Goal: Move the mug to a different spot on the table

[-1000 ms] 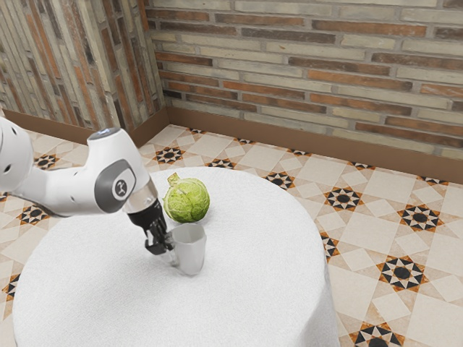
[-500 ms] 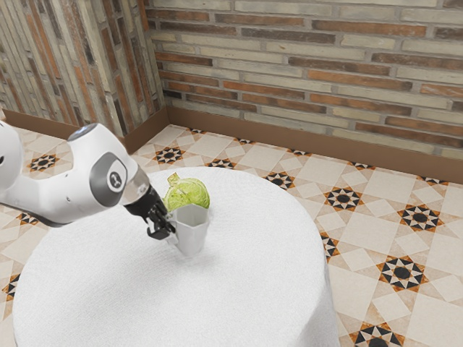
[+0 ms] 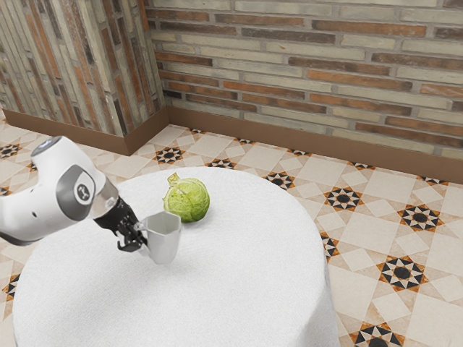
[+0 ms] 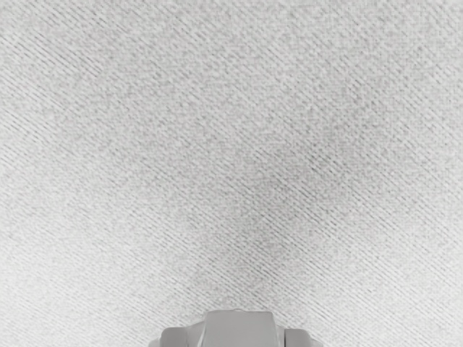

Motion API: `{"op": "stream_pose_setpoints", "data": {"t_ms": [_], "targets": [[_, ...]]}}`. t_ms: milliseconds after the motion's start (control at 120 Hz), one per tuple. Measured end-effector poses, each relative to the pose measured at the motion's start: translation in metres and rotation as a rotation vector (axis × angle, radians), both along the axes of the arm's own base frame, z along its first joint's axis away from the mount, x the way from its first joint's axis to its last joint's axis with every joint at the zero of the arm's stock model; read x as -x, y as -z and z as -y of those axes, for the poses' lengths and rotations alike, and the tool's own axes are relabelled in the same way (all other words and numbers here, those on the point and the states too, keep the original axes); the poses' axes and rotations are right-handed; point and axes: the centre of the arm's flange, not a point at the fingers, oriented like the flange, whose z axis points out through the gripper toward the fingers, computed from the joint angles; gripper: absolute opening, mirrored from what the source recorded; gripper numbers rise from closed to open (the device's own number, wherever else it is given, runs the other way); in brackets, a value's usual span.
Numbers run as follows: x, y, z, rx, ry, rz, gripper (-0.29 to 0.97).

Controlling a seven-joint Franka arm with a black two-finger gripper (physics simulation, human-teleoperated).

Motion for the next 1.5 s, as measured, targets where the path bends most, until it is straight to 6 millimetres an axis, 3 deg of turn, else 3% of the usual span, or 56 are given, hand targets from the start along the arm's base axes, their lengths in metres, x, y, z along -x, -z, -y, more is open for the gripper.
{"op": "stream_pose_setpoints", "data": {"t_ms": [217,1075,1300,1500], "targets": [[0.006,0.006,-0.027,-0.004,-0.023,-0.004,-0.09],[0.012,0.046,-0.046,0.081,-0.044,0.016,-0.10],[0.012,0.046,-0.046,0.061,0.008,0.041,0.35],[0.014,0.042,-0.048,0.049,0.045,0.063,0.55]]}}
